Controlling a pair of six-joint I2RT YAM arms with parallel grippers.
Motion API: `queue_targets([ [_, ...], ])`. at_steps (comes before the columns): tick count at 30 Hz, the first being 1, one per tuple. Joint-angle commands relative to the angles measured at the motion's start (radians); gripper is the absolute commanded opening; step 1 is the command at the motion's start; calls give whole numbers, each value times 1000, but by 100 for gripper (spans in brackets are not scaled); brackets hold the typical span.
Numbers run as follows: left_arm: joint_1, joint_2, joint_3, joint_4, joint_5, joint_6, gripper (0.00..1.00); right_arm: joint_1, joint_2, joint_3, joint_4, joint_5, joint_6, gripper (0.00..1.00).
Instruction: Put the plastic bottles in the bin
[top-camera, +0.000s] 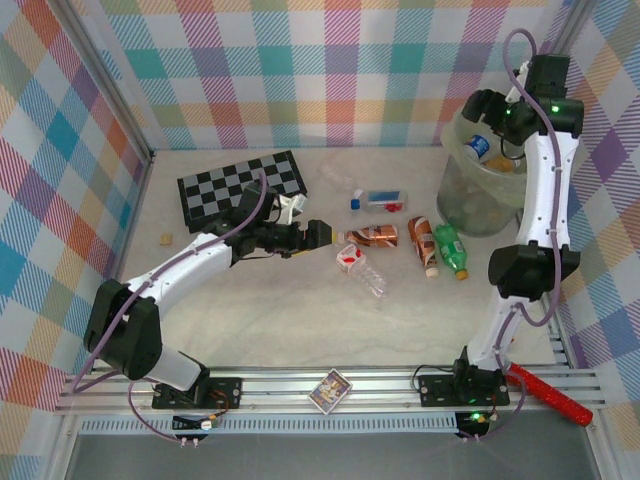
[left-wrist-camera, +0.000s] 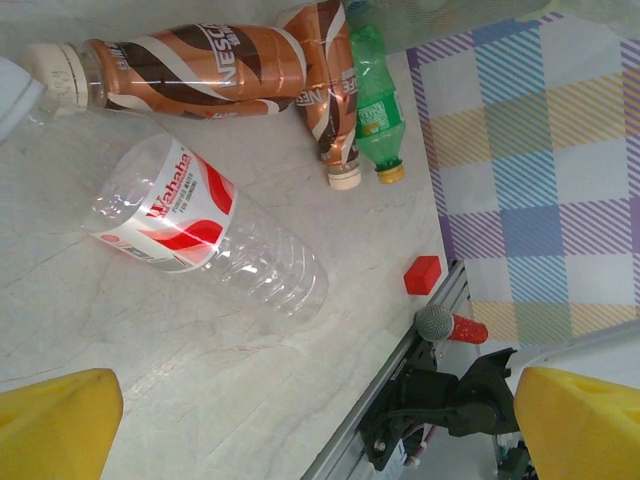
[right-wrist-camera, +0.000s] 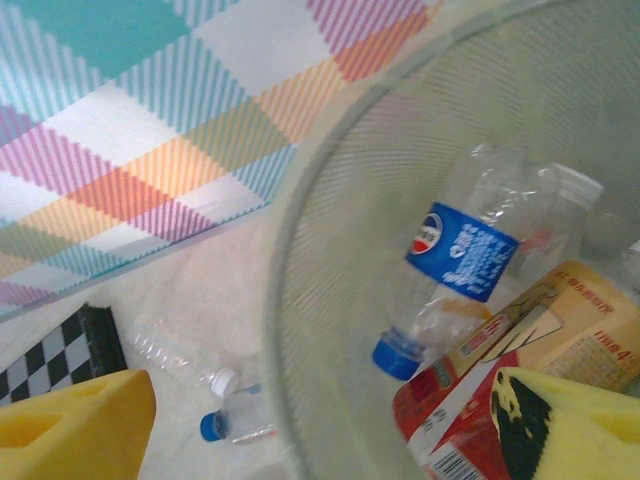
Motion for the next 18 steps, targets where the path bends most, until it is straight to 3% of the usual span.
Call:
queue_targets([
  [1, -5, 10, 24, 35, -25, -8, 100, 45, -104, -40, 1, -10, -52, 87],
  [12, 19, -3, -18, 72, -147, -80, 100, 263, -220, -166, -11, 125, -141, 87],
  [18, 72, -34, -74, 98, -193, -149, 100, 357, -169, -206, 25, 84, -216, 87],
])
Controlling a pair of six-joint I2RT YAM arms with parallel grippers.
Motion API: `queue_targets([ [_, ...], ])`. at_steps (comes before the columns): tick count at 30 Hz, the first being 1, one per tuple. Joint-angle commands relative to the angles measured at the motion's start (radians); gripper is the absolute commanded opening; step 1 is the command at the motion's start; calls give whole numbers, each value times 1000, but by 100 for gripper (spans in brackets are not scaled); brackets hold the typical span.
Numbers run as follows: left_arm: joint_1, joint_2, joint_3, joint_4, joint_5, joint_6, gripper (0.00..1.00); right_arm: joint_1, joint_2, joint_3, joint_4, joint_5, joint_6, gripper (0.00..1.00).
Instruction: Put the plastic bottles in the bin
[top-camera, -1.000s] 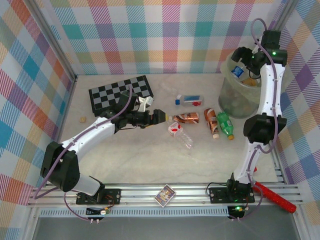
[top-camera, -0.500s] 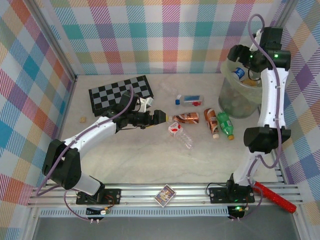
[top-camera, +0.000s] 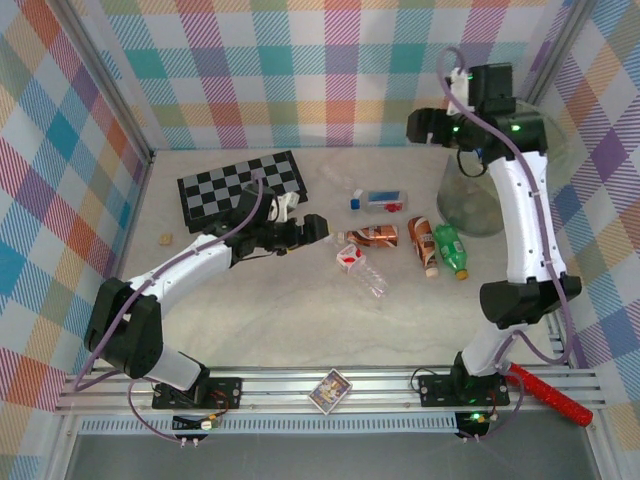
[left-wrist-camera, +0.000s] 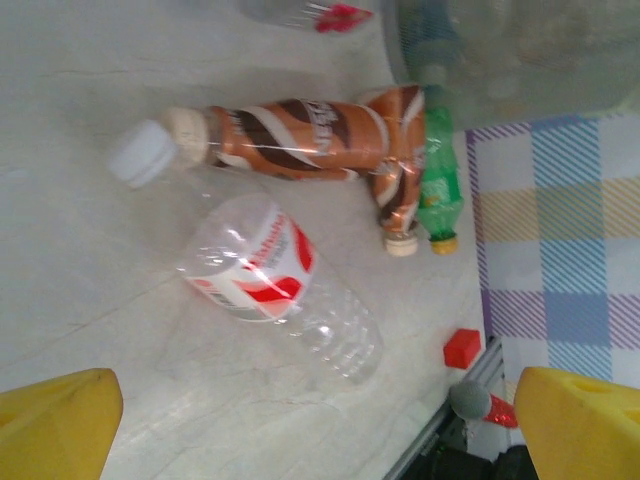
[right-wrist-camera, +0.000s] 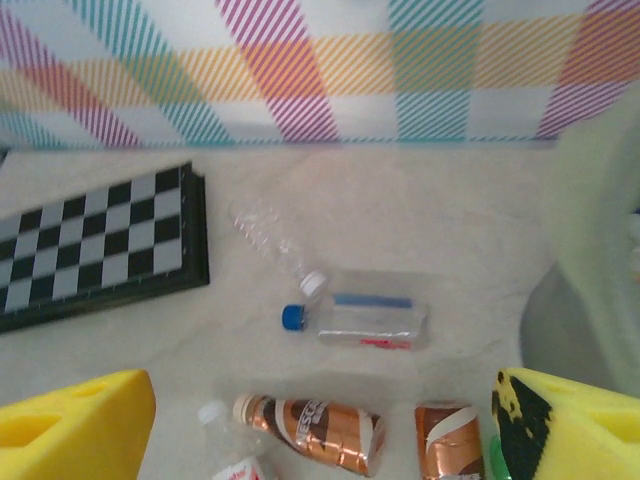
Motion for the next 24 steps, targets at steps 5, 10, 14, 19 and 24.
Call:
queue_targets([
  [5, 65, -53, -32, -98, -118, -79, 100, 62, 113, 17, -54, -11, -88, 88],
  [10, 98, -77, -97, -84, -138, -155, 98, 120, 71, -200, -91, -63, -82, 87],
  [14, 150, -47, -116, -69, -105, -214, 96, 203, 11, -460, -65, -90, -113, 87],
  [19, 178, 6, -95, -68, -76, -235, 95, 283, -18, -703, 34, -108, -137, 88],
  [24, 178, 17, -84, -64, -79, -234, 95, 334, 0, -816, 143, -83, -113, 88],
])
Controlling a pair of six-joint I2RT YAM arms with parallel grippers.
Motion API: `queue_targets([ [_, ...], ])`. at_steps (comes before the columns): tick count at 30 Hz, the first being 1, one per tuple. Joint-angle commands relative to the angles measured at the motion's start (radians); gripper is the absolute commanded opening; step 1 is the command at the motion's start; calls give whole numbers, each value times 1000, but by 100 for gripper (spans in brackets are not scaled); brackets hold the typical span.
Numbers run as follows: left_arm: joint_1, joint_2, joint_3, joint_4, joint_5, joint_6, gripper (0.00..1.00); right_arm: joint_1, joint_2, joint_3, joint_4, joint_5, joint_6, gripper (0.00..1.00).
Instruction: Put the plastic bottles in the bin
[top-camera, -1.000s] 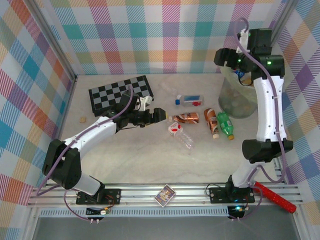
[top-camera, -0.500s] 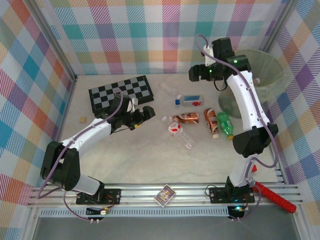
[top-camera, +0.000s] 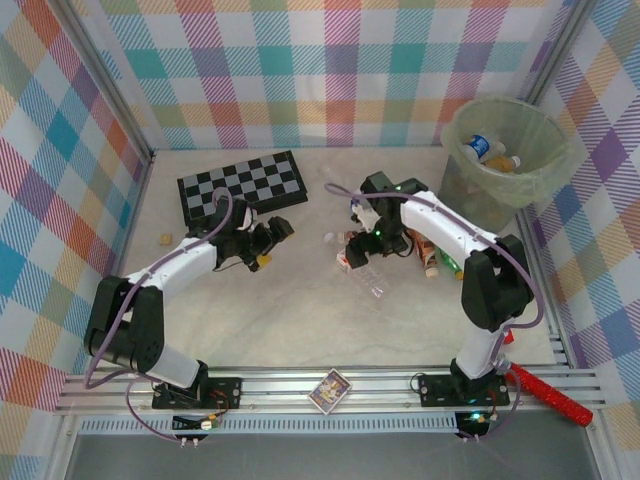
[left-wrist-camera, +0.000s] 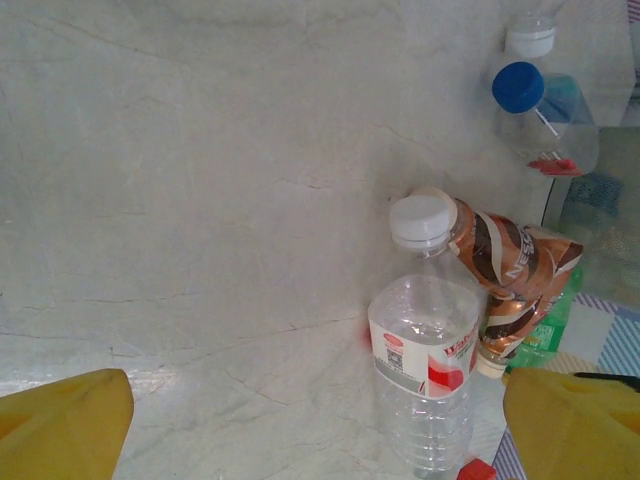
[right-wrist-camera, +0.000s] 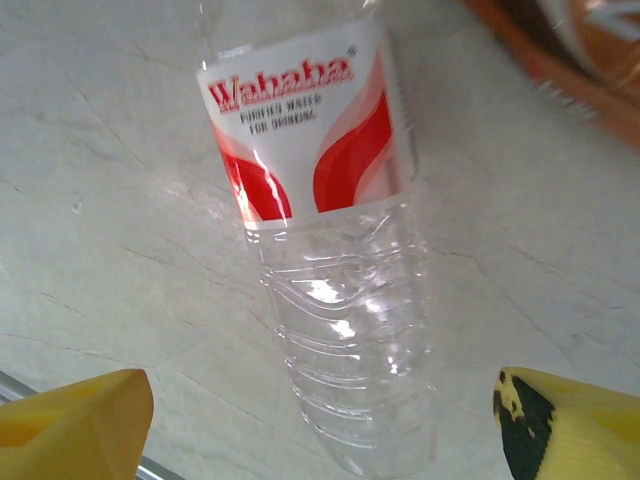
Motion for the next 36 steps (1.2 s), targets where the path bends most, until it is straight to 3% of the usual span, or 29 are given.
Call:
queue_targets([
  [1, 5, 0, 19, 8, 19, -18, 95, 17, -25, -44, 109, 9, -3, 88],
  [15, 9, 5, 26, 10, 24, -5, 95, 60, 91, -86, 214, 71, 21, 81],
  [26, 9, 35, 37, 33, 37, -14, 95, 78, 72, -101, 209, 83, 32, 60],
  [36, 9, 29, 44, 9, 27, 3, 95, 80, -19, -38, 138, 52, 40, 55],
])
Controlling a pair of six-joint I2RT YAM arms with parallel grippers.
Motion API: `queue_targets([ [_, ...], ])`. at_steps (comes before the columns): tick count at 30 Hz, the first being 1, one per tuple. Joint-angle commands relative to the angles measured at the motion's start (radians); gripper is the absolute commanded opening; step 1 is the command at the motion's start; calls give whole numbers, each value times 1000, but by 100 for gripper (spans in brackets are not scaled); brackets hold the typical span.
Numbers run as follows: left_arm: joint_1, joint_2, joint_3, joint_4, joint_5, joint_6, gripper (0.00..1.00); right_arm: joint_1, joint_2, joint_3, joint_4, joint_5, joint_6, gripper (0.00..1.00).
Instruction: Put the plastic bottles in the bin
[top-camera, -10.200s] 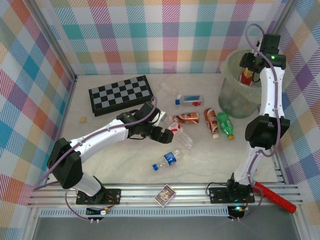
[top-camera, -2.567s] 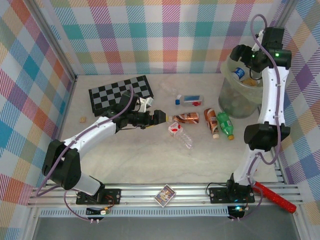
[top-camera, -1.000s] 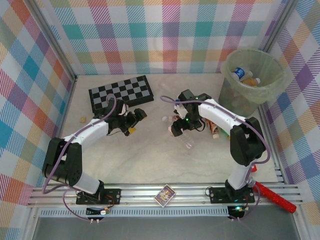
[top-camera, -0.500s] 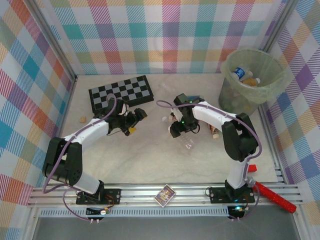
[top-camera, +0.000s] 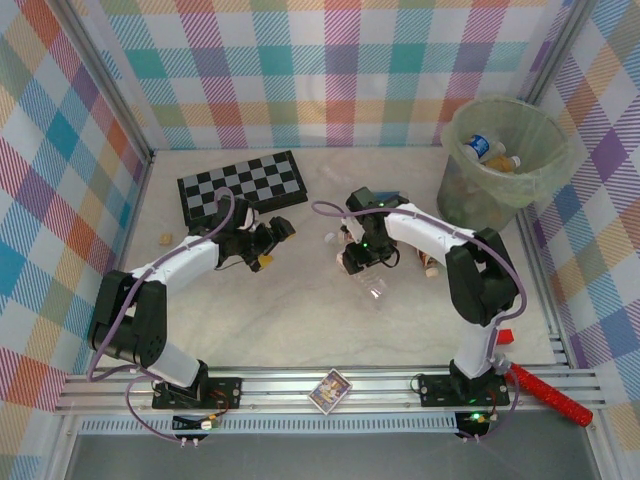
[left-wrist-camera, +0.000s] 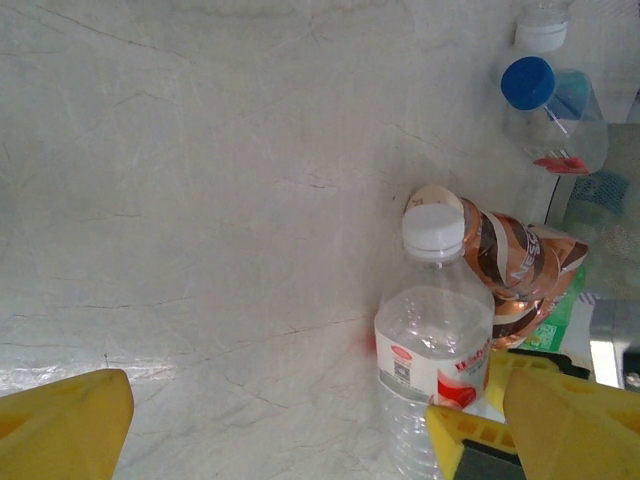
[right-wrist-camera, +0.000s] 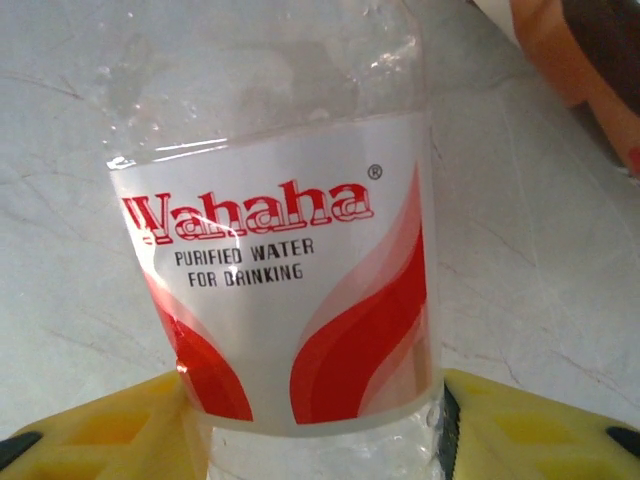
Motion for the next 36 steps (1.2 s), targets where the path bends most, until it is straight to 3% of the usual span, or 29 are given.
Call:
queue_targets([
  [1, 9, -1, 37, -2, 9, 9, 95, 7, -91, 66, -60, -32, 8, 55],
  [10, 9, -9, 37, -11, 4, 18, 95, -79, -187, 353, -174, 52, -23, 54],
  [20, 9, -53, 22, -19, 0, 25, 95, -377, -147, 794, -138, 259, -106, 55],
  [24, 9, -84, 4, -27, -14, 25, 96, -487, -106, 891, -69, 350, -169, 55],
  [36, 9, -133, -6, -43, -29, 43, 96, -700, -66, 758, 186, 429, -243, 54],
])
